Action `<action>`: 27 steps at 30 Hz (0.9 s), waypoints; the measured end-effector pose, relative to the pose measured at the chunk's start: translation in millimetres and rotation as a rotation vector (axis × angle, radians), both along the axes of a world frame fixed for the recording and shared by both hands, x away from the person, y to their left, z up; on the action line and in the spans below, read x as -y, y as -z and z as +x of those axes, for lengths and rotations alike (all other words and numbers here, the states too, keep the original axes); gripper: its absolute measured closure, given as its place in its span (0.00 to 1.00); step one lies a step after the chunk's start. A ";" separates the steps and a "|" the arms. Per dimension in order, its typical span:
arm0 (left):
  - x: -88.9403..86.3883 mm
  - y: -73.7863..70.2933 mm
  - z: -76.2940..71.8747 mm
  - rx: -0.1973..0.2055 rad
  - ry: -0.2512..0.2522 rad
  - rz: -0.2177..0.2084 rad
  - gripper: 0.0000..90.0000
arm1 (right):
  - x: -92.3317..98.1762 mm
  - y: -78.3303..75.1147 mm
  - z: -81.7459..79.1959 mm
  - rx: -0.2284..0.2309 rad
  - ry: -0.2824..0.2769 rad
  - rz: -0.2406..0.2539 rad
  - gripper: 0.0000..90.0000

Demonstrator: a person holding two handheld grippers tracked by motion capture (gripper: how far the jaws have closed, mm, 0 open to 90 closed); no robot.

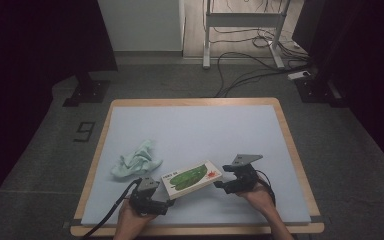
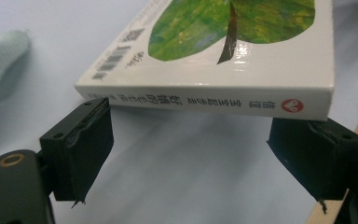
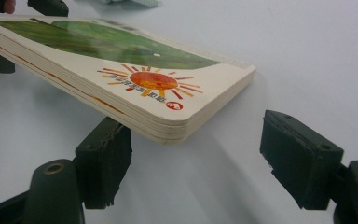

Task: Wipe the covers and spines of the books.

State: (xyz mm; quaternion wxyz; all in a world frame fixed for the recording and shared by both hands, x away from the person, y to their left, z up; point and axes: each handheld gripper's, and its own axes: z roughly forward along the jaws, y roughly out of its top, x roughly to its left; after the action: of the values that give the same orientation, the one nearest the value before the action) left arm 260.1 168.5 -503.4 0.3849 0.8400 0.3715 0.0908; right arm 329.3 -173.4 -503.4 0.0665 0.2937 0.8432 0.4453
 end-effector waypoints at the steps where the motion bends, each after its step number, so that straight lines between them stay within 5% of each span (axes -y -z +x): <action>1: 0.5 1.4 -1.5 -0.002 0.000 -0.003 0.15 | 0.8 1.0 -1.5 0.002 0.001 -0.002 0.27; 9: 7.3 8.1 -11.2 -0.010 0.028 -0.026 0.16 | 3.3 11.5 -13.1 0.005 -0.006 -0.035 0.28; 17: 14.0 17.3 -14.8 0.014 0.035 0.060 0.16 | 4.4 26.3 -17.7 -0.017 -0.011 -0.042 0.28; 20: 15.5 21.2 -14.2 0.032 0.022 0.127 0.17 | 4.0 28.9 -20.1 -0.009 -0.021 -0.050 0.27; 27: 9.8 16.3 -12.5 0.045 0.052 0.077 0.29 | 1.3 29.1 -23.9 0.015 -0.020 -0.065 0.35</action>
State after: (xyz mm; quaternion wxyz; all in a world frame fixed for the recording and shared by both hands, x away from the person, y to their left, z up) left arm 247.6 158.7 -519.7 0.3628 0.8614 0.3369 0.1139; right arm 305.3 -174.7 -532.4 0.0777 0.2796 0.8595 0.4207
